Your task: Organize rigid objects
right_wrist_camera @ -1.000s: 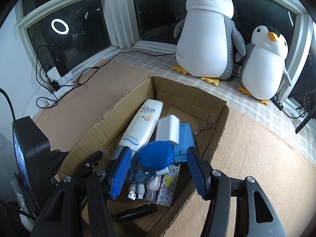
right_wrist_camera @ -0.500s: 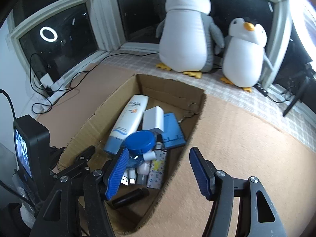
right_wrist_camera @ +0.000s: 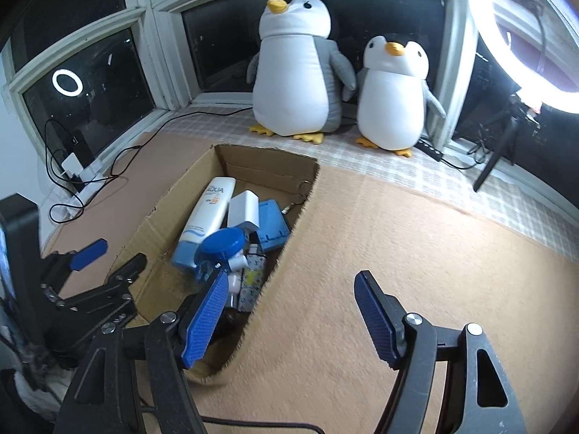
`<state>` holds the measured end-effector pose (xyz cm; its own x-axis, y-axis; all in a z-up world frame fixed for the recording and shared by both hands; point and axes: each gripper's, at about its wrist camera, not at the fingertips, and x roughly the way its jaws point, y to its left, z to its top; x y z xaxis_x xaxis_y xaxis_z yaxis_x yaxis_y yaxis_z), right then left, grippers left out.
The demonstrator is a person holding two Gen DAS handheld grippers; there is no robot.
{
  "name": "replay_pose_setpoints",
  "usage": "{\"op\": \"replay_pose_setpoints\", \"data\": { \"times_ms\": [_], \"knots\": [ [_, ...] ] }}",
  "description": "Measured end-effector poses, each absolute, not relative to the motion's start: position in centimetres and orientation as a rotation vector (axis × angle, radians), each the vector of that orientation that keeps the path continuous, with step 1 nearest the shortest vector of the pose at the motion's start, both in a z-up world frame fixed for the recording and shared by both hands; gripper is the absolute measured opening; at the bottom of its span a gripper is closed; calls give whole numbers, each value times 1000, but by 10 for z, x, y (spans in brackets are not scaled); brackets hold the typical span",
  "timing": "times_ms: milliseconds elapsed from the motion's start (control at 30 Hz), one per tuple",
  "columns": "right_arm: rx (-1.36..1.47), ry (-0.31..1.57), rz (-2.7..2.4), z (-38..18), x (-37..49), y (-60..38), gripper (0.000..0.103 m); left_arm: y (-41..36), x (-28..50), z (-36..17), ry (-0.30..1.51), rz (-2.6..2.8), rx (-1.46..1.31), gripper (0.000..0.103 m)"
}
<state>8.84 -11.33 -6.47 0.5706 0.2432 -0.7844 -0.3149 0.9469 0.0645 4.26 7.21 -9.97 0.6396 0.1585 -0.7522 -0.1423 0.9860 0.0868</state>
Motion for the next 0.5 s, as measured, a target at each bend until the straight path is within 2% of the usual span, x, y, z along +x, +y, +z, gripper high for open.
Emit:
{"op": "replay_pose_setpoints", "data": {
  "times_ms": [200,400,500],
  "knots": [
    [-54,878,287,-53,70,-133,70,59,20,-69,833,162,10,67],
    [-32,817,247,-31,53,-151,70,48,1,-33,756,160,15,78],
    [-22,791,232,-20,46,-157,71,45,-7,-18,723,154,4,79]
  ]
}}
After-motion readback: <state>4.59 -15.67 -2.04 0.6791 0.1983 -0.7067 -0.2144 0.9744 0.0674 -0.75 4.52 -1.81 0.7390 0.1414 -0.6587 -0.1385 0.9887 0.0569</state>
